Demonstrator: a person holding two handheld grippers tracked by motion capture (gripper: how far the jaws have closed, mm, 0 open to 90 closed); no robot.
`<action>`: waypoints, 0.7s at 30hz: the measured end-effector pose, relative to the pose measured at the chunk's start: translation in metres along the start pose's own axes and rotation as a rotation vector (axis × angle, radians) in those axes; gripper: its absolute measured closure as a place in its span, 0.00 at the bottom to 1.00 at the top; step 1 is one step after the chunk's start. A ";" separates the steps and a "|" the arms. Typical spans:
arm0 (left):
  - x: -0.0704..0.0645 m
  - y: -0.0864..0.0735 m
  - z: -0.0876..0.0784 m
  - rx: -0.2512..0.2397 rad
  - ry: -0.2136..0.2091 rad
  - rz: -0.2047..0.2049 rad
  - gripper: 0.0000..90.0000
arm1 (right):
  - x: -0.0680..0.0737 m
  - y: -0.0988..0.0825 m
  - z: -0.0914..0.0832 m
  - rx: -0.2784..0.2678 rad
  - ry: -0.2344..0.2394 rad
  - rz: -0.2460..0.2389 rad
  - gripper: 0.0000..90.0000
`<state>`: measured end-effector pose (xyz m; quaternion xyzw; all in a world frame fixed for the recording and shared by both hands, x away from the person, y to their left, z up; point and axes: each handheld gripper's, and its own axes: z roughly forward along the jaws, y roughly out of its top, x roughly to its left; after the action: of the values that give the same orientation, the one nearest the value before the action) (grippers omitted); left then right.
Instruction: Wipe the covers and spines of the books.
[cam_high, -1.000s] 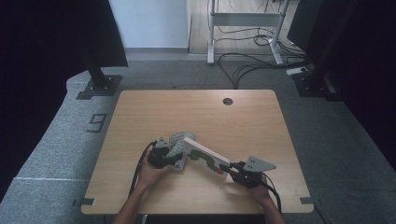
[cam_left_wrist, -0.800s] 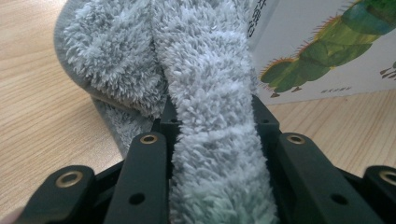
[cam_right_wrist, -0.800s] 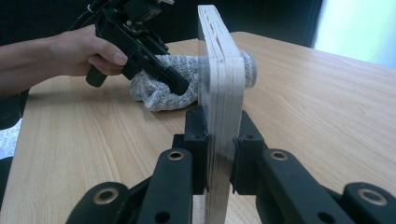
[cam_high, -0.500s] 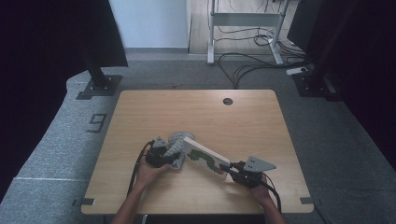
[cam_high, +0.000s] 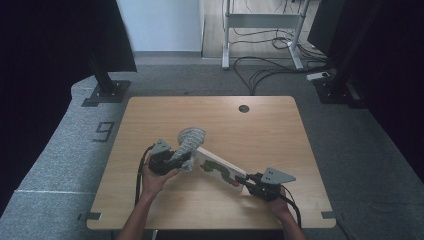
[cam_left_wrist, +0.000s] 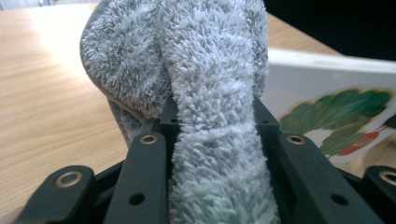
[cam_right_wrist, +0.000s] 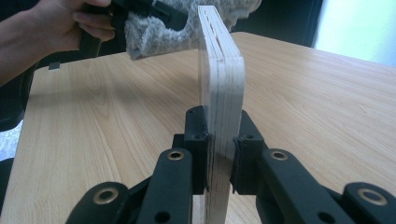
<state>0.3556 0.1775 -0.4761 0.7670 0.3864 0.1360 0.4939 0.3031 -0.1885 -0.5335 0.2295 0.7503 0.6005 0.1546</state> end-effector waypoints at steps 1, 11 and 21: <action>-0.002 0.001 0.000 0.002 0.002 0.005 0.74 | 0.000 0.000 0.000 0.000 0.000 0.000 0.87; -0.002 -0.007 0.014 0.075 0.002 0.004 0.74 | 0.000 0.000 0.000 0.000 0.002 0.002 0.87; 0.000 -0.020 0.029 0.134 0.011 0.005 0.74 | -0.001 -0.001 0.000 -0.003 0.000 0.014 0.87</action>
<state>0.3636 0.1624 -0.5071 0.7986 0.3952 0.1154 0.4390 0.3038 -0.1892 -0.5341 0.2346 0.7478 0.6025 0.1508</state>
